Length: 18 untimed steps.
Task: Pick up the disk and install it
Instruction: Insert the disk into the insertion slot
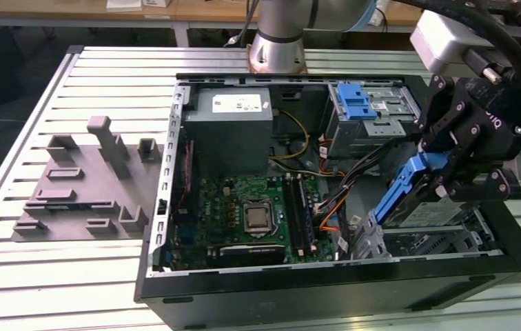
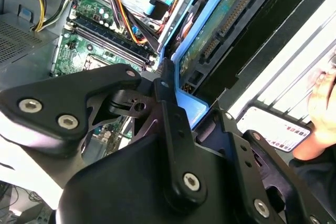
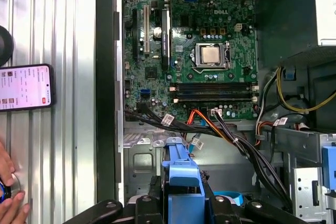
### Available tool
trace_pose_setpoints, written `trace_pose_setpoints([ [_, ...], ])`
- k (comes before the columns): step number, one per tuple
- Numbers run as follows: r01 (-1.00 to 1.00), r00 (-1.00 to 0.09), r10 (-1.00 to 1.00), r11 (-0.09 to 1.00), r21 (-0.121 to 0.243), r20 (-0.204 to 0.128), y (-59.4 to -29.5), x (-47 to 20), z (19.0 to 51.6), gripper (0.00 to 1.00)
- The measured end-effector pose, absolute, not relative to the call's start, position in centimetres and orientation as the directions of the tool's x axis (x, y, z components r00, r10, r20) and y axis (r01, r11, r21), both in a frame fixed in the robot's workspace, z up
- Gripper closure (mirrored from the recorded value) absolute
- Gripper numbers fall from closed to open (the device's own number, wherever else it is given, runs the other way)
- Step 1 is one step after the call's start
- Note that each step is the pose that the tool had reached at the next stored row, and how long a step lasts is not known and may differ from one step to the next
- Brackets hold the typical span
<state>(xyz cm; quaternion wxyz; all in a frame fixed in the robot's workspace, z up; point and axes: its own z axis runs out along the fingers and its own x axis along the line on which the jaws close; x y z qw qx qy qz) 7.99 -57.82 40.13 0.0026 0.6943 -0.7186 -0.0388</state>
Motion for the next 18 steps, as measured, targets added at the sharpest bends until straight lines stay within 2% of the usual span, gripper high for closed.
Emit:
trace_pose_setpoints([
  [3, -0.998, -0.036, -0.998, 0.033, 0.059, -0.05, -57.8, 8.0, 40.1, 0.62],
  [4, -0.998, -0.036, -0.998, 0.033, 0.059, -0.05, -57.8, 8.0, 40.0, 0.56],
  [10, -0.998, -0.036, -0.998, 0.033, 0.059, -0.05, -57.8, 8.0, 39.2, 0.56],
  [12, -0.998, -0.036, -0.998, 0.033, 0.059, -0.05, -57.8, 8.0, 39.0, 0.64],
  [13, -0.998, -0.036, -0.998, 0.033, 0.059, -0.05, -57.8, 8.0, 38.7, 0.64],
  [17, -0.998, -0.035, -0.998, 0.033, 0.046, -0.051, -57.8, 8.0, 38.2, 0.87],
  [18, -0.999, -0.035, -0.998, 0.033, 0.042, -0.051, -57.8, 8.0, 38.1, 0.87],
])
